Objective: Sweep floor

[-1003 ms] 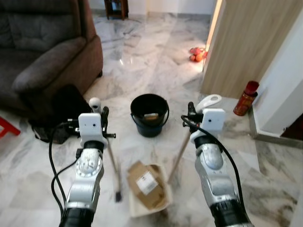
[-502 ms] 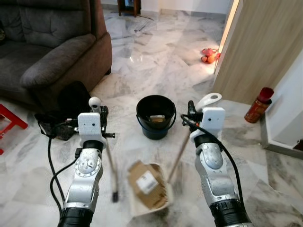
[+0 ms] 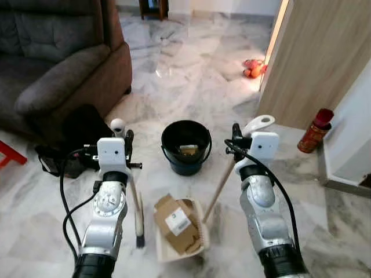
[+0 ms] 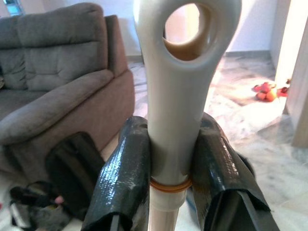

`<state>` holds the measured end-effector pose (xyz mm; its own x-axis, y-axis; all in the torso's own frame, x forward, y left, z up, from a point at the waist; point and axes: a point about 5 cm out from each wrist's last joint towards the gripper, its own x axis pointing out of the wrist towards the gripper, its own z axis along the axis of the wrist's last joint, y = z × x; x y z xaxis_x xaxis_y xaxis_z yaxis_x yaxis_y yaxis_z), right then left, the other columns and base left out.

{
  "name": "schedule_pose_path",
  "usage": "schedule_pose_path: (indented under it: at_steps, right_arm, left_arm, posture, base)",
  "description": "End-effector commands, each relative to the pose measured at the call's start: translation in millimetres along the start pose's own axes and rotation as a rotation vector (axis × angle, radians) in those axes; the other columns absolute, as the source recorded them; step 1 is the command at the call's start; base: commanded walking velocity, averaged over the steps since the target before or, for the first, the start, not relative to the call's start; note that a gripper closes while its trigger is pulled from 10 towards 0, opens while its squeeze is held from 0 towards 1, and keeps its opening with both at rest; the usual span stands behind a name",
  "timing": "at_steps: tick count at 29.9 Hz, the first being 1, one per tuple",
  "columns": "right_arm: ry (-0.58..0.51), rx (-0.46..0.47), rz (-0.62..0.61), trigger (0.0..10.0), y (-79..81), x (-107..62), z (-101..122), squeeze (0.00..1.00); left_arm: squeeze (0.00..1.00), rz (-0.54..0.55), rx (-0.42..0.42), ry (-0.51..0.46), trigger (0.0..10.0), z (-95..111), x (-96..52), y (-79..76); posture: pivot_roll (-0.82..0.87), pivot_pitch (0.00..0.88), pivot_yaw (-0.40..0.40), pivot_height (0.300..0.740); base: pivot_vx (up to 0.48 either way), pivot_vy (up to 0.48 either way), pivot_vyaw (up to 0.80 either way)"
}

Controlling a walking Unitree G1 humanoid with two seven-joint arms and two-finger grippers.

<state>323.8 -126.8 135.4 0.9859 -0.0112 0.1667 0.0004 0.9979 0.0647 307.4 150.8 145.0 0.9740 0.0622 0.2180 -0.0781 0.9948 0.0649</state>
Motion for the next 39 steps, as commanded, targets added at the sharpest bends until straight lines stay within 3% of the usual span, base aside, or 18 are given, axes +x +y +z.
schedule_pose_path:
  at_steps: [1, 39]
  right_arm:
    - [-0.062, 0.001, 0.017, 10.0, 6.5, 4.5, 14.2, 0.0]
    - [-0.065, -0.001, 0.032, 10.0, 8.4, 3.4, 14.3, 0.0]
  left_arm:
    - [0.0, 0.014, 0.002, -0.05, 10.0, 10.9, 3.2, 5.1]
    - [0.0, 0.011, 0.002, -0.045, 10.0, 10.4, 3.3, 4.3]
  posture:
    - [0.1, 0.115, 0.045, 0.74]
    - [0.1, 0.119, 0.047, 0.74]
  base:
    - [0.27, 0.0, 0.0]
    - [0.271, 0.0, 0.07]
